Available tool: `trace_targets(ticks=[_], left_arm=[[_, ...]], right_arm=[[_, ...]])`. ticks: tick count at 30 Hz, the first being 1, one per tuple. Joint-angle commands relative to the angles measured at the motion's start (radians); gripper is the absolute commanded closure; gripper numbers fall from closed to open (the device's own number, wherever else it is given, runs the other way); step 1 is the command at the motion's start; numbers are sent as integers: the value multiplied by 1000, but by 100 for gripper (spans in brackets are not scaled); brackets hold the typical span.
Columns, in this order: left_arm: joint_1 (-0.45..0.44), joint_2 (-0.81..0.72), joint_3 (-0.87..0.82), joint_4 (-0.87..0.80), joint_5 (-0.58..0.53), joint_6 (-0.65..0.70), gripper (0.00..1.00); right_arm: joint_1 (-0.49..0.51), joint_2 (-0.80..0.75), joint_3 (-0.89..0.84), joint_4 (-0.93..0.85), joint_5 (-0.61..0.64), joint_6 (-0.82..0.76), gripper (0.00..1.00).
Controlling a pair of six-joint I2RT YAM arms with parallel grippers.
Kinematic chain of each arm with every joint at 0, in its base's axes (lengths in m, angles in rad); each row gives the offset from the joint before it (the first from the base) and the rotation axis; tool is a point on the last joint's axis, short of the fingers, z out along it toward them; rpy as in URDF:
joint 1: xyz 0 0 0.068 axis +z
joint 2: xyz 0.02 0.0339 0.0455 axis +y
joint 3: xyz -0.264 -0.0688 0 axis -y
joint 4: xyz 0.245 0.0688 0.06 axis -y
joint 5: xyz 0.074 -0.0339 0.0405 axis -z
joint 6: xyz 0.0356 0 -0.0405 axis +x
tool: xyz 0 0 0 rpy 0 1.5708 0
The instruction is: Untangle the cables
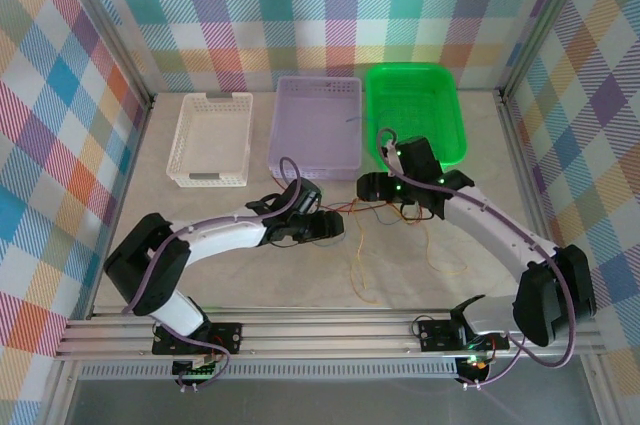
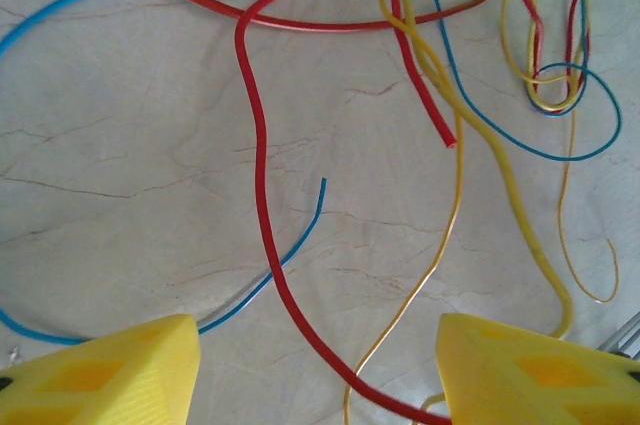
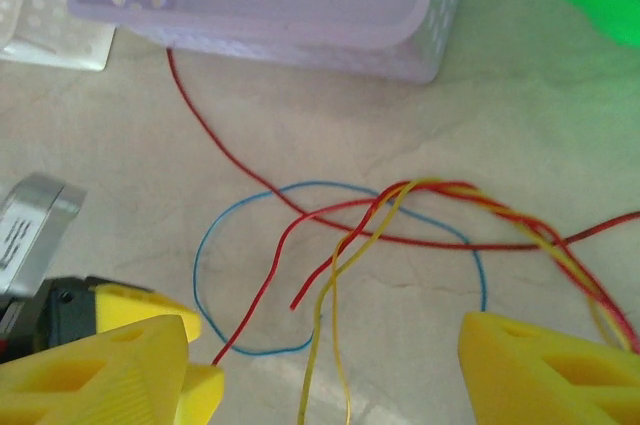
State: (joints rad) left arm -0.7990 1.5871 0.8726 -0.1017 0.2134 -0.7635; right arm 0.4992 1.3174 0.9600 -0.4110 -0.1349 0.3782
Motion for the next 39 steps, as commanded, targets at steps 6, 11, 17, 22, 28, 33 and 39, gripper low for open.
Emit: trace_targets(ticks=[6, 11, 17, 22, 28, 33, 39], left_arm=[[-27, 46, 71, 21, 27, -5, 60], [-27, 54, 66, 23, 26, -8, 76], [-28, 62, 56, 28, 29, -9, 82], [-30, 68, 57, 30, 31, -10, 91], [-30, 52, 46, 19, 33, -6, 87], [-30, 6, 28, -30, 17, 22, 52], [-32, -3, 40, -72, 27, 33, 29]], right_arm=[[82, -43, -137, 136, -78, 81, 28], [125, -17, -196, 180, -65, 111, 29], [131, -14, -236, 214, -61, 130, 30], [140, 11, -247, 233, -63, 141, 34], [153, 34, -257, 249, -55, 149, 38], [154, 20, -266, 244, -48, 149, 38], [155, 8, -274, 242, -32, 149, 38]])
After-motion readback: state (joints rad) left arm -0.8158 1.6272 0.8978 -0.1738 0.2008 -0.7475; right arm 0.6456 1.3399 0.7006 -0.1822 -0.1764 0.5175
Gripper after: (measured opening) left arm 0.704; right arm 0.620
